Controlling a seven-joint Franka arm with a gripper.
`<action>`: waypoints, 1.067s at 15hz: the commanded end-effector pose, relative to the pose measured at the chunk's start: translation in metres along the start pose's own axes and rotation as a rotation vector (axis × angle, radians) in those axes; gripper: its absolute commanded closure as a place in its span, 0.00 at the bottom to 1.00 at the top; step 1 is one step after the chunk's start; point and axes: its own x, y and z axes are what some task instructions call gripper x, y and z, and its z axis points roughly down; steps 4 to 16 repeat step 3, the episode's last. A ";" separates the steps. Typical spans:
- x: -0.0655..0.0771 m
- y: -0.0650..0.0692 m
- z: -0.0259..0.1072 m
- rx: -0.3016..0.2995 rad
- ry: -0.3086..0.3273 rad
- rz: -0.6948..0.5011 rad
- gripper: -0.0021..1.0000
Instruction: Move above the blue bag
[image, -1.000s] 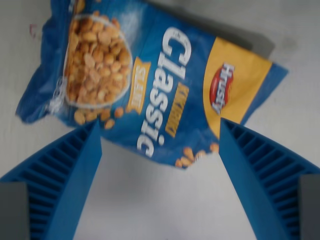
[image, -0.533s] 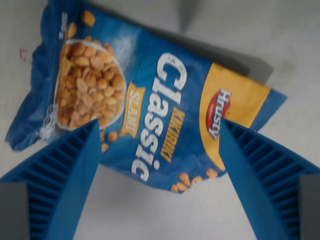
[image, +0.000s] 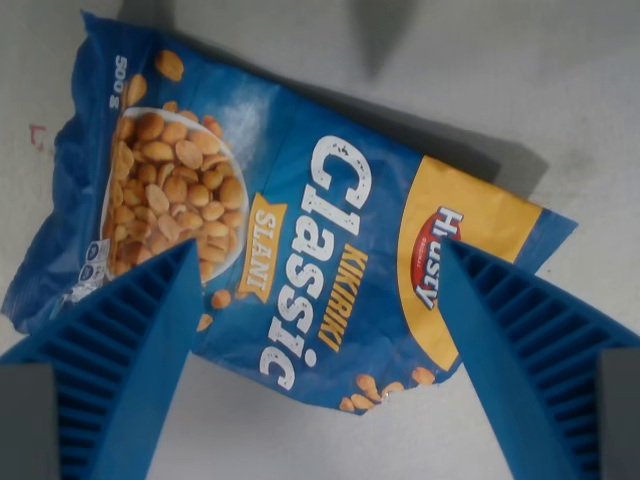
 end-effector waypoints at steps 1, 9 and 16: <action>0.009 0.004 0.001 0.054 -0.010 -0.014 0.00; 0.009 0.004 0.001 0.054 -0.012 -0.014 0.00; 0.009 0.004 0.001 0.054 -0.012 -0.014 0.00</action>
